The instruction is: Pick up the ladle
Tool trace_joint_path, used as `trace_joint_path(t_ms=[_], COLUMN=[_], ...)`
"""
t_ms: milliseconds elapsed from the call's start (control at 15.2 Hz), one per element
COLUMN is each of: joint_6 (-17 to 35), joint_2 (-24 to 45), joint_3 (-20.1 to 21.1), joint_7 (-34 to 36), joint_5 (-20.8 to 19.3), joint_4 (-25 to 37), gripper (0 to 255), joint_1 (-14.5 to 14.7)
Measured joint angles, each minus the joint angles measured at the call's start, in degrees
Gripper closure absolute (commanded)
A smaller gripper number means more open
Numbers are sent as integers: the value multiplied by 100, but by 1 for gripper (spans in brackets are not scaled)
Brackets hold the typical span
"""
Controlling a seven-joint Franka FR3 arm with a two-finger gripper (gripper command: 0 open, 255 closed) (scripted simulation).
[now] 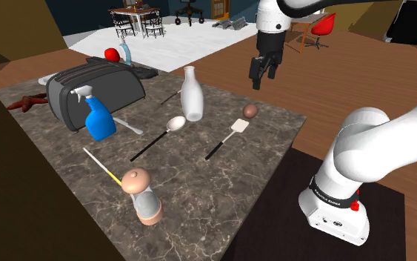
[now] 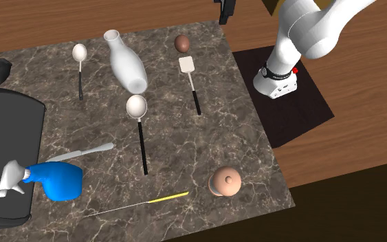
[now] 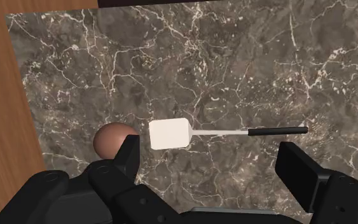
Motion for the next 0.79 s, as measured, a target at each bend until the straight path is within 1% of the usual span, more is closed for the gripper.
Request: trace_joint_path(t_ms=[66,198,462,792], joint_6=[0,109,344,794], joint_2=[0,106,448,1291], joint_3=[0,176,718,1417], joint_7=[0,357,1500,3037], joint_5=[0,137,552,1018], joint_4=[0,-49,-66,212], gripper=[0,0,0,0], joint_1=[0,-17,-68,-168])
